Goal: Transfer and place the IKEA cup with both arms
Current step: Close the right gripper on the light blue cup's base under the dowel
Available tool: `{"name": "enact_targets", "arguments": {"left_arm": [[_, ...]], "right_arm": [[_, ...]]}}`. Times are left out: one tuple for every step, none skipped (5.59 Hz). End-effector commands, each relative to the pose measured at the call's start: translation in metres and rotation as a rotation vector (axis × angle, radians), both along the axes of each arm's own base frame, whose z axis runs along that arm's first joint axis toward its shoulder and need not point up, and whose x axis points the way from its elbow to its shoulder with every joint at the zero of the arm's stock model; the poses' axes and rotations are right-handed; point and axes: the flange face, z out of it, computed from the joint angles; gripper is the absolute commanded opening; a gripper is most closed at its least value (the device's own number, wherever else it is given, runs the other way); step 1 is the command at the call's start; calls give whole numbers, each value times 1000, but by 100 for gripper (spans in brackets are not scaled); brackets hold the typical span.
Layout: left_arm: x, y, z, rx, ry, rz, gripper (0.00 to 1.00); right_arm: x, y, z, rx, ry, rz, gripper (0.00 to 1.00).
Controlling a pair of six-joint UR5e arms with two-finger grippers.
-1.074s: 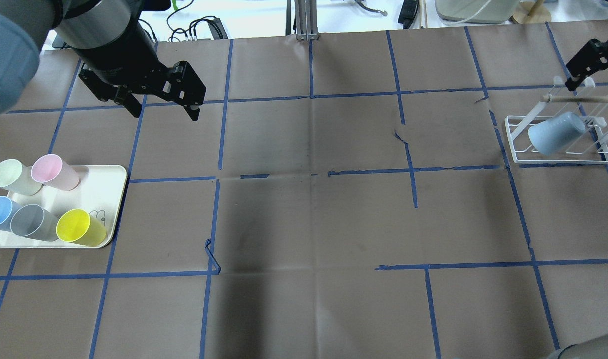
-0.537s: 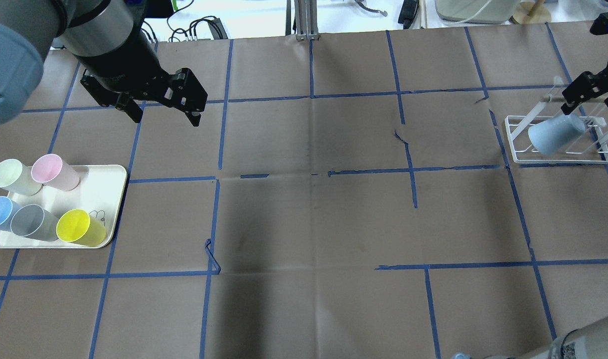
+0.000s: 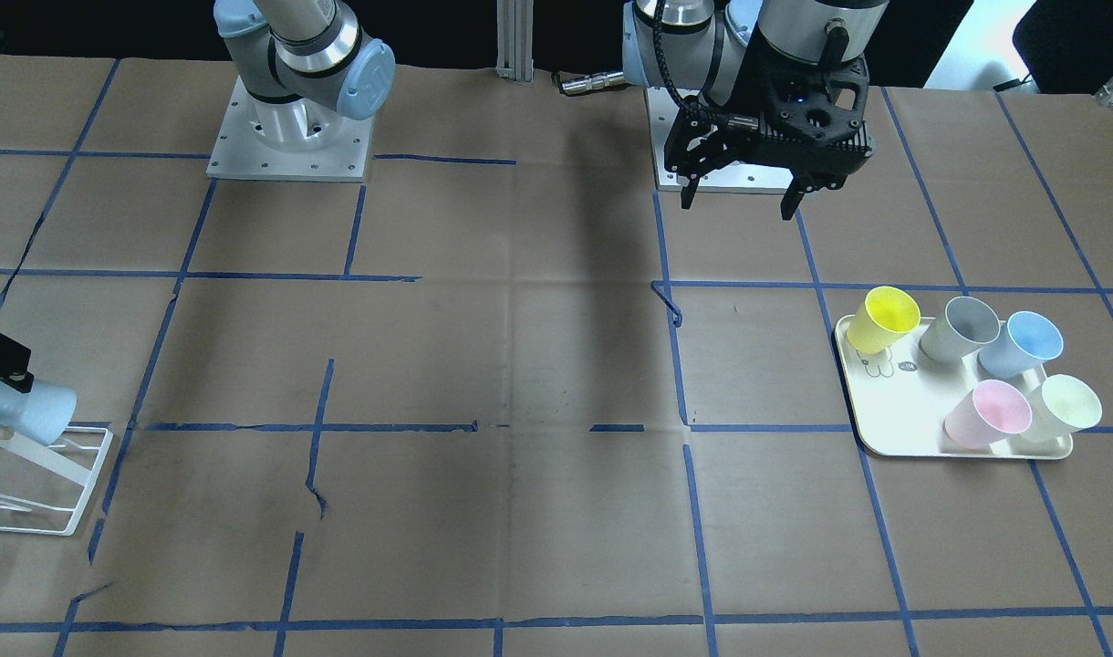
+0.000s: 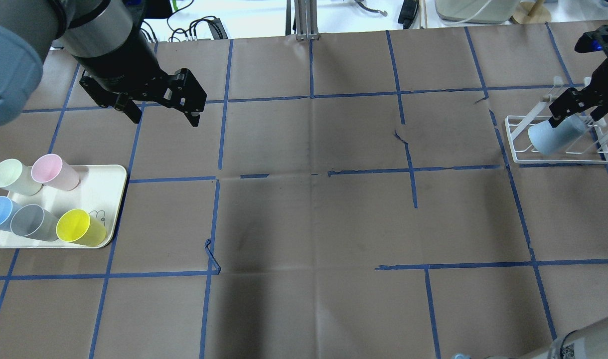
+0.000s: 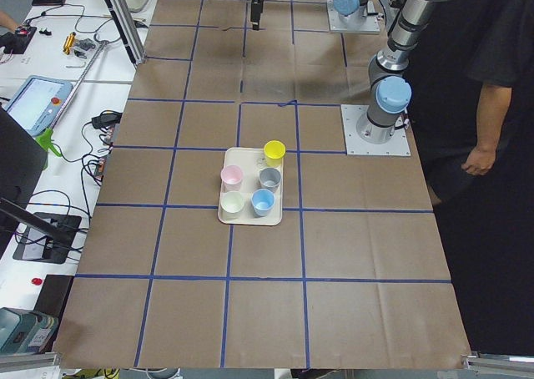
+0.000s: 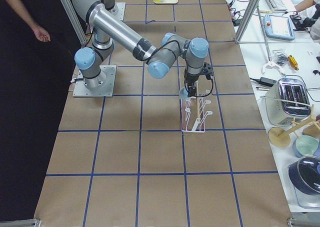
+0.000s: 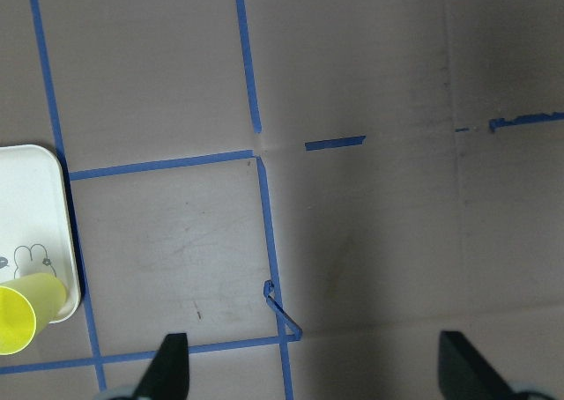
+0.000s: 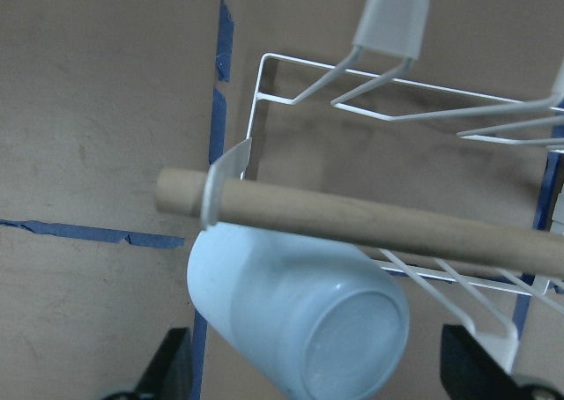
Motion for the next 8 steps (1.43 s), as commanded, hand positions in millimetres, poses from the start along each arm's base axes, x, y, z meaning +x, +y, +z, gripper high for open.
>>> {"name": "enact_targets", "arguments": {"left_arm": [[0,0,0,0,1,0,99],[1,0,1,-2,2,2,99],[1,-1,2,-3,4,3,99],[2,-1,3,-5,6,5,99],[1,-1,3,-5,7,5,99],[1,-1,3,-5,9,4,99],[1,-1,3,-4,10,6,99],[1,-1,3,-4,10,6,99]], "right_arm": [[3,3,-10,16,-9,7,100],[6,8,-22,37,-19,13,100],[7,10,-29,44,-25,13,100],[8,12,-33,40,-23,16,100],[7,12,-32,33,-19,15,100],[4,7,-28,-2,0,10,100],[3,6,-27,-23,10,6,100],[3,5,-25,-28,11,3,100]]}}
